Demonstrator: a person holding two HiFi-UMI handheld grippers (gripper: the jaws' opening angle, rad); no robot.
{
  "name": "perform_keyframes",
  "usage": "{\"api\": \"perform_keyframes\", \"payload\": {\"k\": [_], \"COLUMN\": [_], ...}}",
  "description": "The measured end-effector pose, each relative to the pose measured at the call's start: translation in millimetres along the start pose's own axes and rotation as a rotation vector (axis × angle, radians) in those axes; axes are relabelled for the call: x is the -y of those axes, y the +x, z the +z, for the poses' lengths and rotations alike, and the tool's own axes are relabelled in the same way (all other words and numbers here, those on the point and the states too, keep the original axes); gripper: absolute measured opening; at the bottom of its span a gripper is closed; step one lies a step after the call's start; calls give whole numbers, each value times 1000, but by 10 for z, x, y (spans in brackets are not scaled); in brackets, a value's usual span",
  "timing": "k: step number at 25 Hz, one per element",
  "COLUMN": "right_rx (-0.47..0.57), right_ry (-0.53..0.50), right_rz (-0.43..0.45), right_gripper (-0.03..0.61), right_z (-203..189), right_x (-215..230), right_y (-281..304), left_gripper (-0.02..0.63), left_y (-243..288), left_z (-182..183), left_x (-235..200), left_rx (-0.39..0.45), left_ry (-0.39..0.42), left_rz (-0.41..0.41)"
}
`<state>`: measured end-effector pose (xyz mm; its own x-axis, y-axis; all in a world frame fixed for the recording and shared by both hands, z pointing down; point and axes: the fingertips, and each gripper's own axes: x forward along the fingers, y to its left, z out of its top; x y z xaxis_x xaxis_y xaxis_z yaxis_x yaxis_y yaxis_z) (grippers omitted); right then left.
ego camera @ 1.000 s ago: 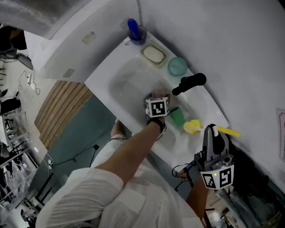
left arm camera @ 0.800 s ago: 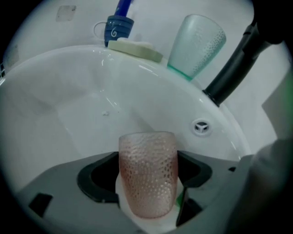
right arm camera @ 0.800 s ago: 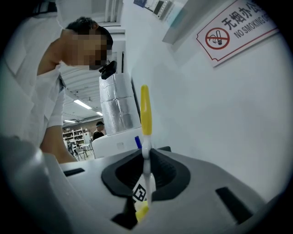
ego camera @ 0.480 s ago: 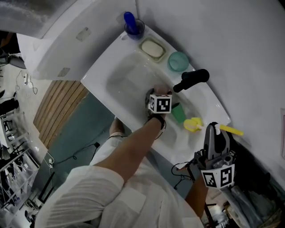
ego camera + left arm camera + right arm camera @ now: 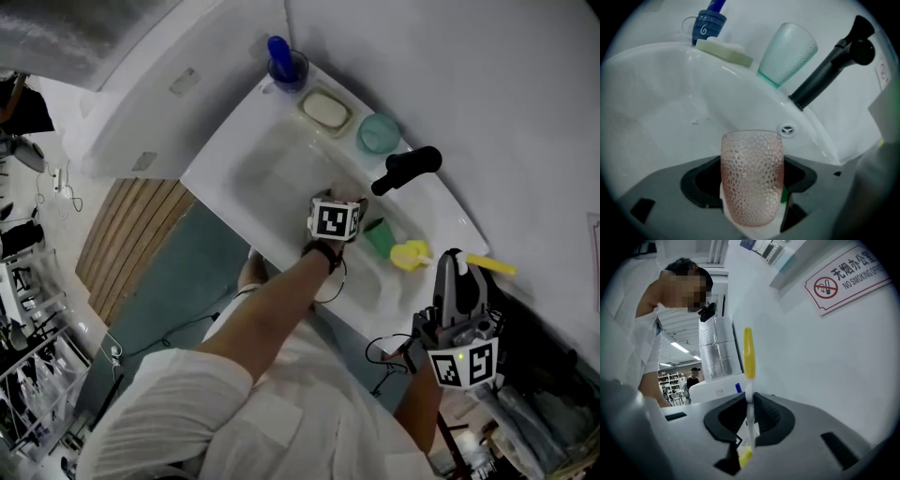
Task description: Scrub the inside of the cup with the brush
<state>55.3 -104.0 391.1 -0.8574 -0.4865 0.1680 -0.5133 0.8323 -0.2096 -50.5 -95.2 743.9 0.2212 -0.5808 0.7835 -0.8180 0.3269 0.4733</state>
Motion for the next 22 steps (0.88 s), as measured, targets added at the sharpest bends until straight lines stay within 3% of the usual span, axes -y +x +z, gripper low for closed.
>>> {"api": "perform_keyframes", "payload": {"k": [5,15,22], "right_rx": [46,161,237], "right_ry": [-10,-28,-31], "right_rz": [-8,-54,-90], "right_gripper": [38,38,38], "right_z": [137,668,1288], "right_x": [-103,-281,-441], "right_y": [32,-96,-349], "left_gripper": [354,354,354], "left_y": [-340,-1187,-1895], "left_z": [120,197,278], "left_x": [321,1021,1571], "left_rx": [23,63,154], "left_ry": [104,460,574], "left_rz": [-125,-425,-676]}}
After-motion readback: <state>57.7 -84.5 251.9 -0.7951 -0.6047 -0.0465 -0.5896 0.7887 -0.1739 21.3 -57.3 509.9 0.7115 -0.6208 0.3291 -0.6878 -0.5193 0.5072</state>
